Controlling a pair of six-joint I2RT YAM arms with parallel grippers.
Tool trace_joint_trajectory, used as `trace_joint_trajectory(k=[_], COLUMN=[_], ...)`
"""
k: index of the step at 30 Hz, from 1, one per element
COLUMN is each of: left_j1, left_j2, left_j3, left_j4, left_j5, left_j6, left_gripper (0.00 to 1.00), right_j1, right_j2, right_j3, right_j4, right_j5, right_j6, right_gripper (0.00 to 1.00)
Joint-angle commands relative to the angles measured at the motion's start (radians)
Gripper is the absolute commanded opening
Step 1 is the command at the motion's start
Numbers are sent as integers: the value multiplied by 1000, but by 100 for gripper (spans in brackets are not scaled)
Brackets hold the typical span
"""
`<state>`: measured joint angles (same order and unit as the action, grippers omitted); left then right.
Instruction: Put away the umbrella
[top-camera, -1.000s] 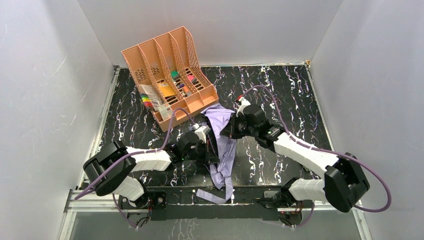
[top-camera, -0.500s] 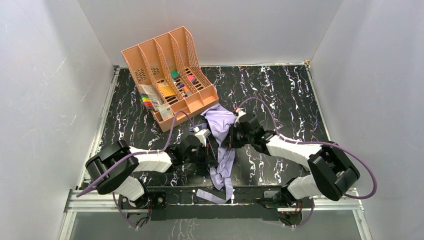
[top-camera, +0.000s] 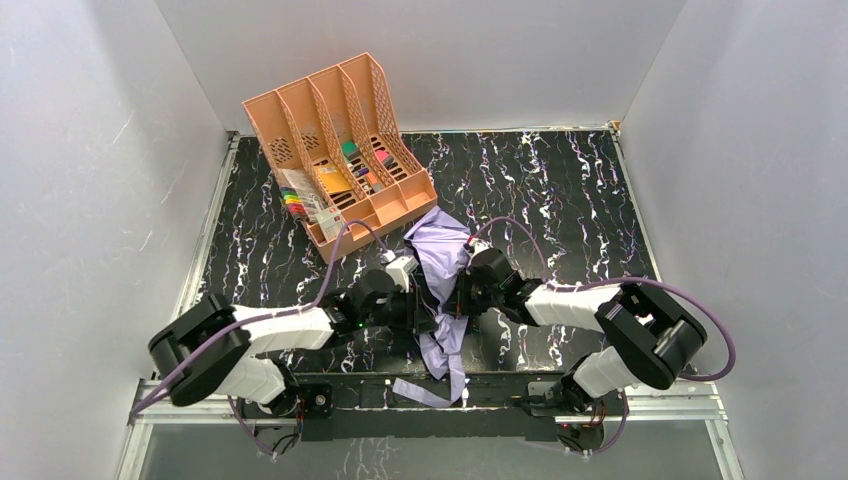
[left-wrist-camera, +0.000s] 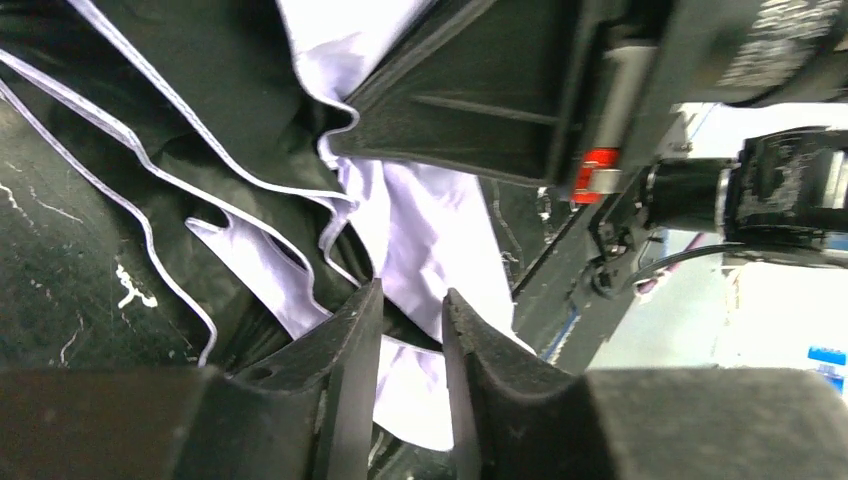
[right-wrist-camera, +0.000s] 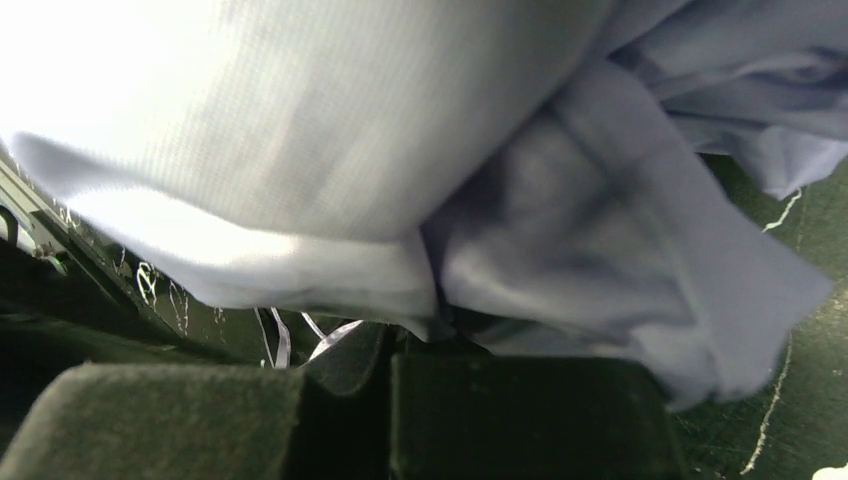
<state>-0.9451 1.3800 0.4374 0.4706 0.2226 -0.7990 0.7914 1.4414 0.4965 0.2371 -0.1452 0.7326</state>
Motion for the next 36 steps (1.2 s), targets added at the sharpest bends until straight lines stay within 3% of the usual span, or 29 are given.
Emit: trace_joint_trajectory(k=[1,6,10,15,19,23,29,36], left_j1=[-3,14,103,333,389,409,433,433], left_j2=[-175,-342,-325,-121,111,282,323,376], left_j3=[39,171,333,563,787,953,905,892], left_j4=[-106,-338,-509,-603,-712,-840,-776,-760], left_j5=[-67,-236,-293,-113,-18,-31,26,70], left_j6=[52,118,161,171,236,233,134,155], left_gripper=[33,60,73,75,76,76,76,69], right_j1=[7,8,8,8,8,7,8,8], right_j2=[37,23,10,-15,-22,-19,-15,-7], right_j3=[-15,-27,-38,-42,-37,-29,-27,-30], right_j4=[-134,-225,-267,-292,-295,-288,-273,-263], right_j5=[123,191,201,217,217,210,199,184], right_j6=[-5,-15,-25,-33,-45,-51,-52,-56], right_gripper=[0,0,0,0,0,0,0,0])
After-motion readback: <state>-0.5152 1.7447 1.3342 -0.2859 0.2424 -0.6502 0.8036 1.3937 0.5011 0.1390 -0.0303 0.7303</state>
